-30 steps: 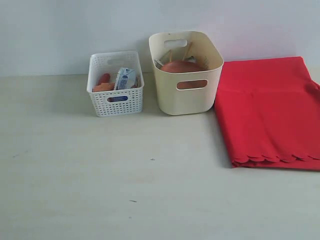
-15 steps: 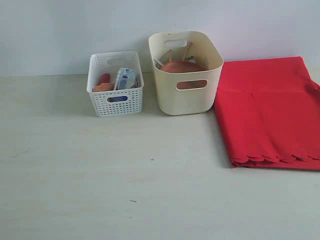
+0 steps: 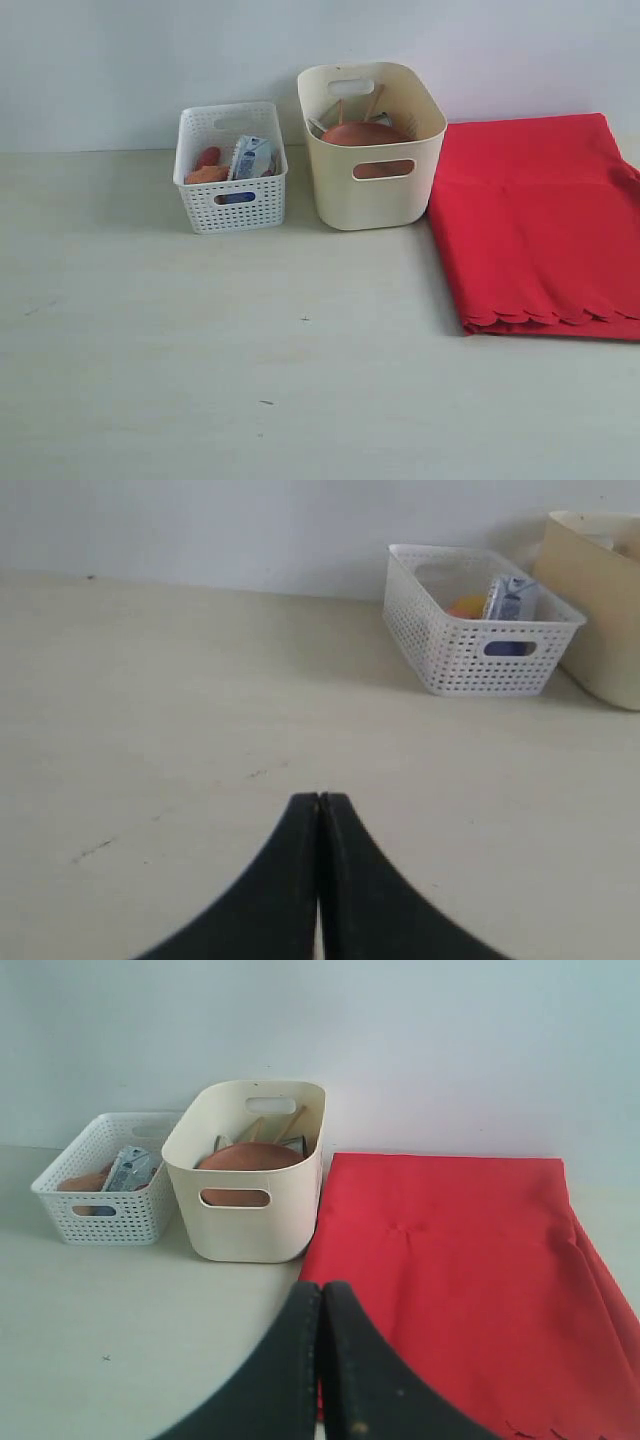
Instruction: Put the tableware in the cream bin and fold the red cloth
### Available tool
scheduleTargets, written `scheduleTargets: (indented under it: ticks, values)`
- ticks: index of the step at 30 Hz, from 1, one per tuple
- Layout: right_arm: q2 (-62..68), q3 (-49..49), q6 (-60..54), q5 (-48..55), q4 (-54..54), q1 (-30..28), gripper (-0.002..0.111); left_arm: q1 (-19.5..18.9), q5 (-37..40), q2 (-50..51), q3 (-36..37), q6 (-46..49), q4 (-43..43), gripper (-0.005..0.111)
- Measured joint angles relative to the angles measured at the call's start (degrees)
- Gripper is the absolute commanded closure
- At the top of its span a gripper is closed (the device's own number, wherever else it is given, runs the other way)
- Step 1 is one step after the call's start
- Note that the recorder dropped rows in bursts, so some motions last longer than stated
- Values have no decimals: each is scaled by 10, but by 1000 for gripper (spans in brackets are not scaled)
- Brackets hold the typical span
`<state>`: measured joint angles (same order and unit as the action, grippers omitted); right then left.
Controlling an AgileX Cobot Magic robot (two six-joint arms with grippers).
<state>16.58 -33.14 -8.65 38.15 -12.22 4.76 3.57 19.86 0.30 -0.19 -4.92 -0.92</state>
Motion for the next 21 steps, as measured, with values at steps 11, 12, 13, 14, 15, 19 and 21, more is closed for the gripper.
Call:
scheduleTargets:
  ticks: [11, 12, 13, 14, 15, 19, 21]
  values:
    - [0, 0, 0, 0, 0, 0, 108, 0, 11, 0, 0, 0, 2, 107]
    - [0, 0, 0, 0, 0, 0, 108, 0, 11, 0, 0, 0, 2, 107]
    - [0, 0, 0, 0, 0, 0, 108, 0, 11, 0, 0, 0, 2, 107]
    - [0, 0, 0, 0, 0, 0, 108, 0, 11, 0, 0, 0, 2, 107]
    - [0, 0, 0, 0, 0, 0, 108, 0, 11, 0, 0, 0, 2, 107]
    - [0, 0, 0, 0, 0, 0, 108, 0, 11, 0, 0, 0, 2, 107]
    - [0, 0, 0, 0, 0, 0, 108, 0, 11, 0, 0, 0, 2, 107]
